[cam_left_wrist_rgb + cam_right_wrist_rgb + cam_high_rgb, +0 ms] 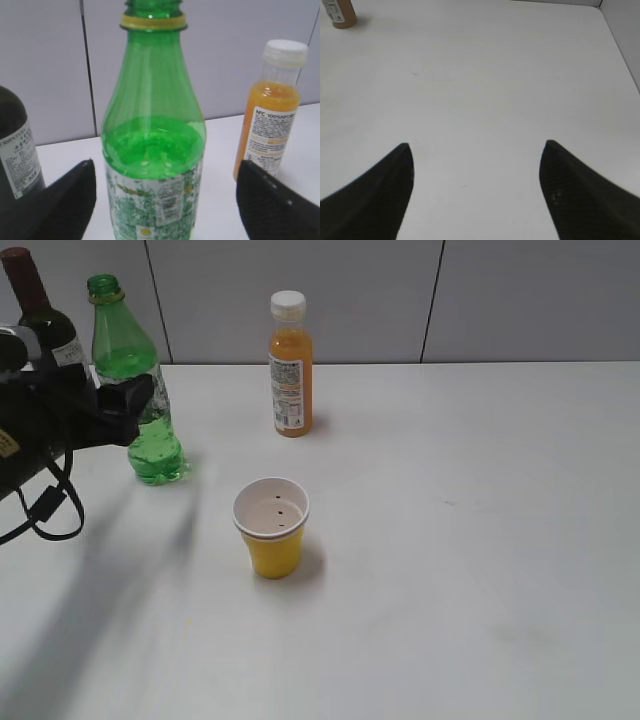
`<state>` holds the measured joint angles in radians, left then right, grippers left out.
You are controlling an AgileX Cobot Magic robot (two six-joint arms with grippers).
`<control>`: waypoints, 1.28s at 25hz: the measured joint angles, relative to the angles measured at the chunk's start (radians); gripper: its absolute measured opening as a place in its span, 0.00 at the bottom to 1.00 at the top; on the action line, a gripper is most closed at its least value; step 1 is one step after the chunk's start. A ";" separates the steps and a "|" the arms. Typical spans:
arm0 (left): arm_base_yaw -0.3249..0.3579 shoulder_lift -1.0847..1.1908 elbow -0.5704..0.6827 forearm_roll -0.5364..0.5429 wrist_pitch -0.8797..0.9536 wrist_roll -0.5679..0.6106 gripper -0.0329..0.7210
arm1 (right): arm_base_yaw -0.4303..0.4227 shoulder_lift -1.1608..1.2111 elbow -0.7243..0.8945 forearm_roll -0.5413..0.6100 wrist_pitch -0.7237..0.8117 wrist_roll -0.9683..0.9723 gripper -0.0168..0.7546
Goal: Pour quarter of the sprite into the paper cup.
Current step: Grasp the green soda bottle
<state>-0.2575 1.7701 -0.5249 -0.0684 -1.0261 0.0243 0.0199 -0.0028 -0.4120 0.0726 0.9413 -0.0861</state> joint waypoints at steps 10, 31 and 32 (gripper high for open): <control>0.000 0.106 -0.136 -0.004 0.137 0.000 0.93 | 0.000 0.000 0.000 0.000 0.000 0.000 0.79; 0.000 0.259 -0.302 -0.041 0.171 0.000 0.92 | 0.000 0.000 0.000 0.000 0.000 0.000 0.79; 0.000 0.261 -0.304 -0.041 0.169 0.000 0.92 | 0.000 0.000 0.000 0.000 0.000 0.000 0.79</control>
<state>-0.2575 2.0313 -0.8288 -0.1094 -0.8570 0.0243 0.0199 -0.0028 -0.4120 0.0726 0.9413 -0.0861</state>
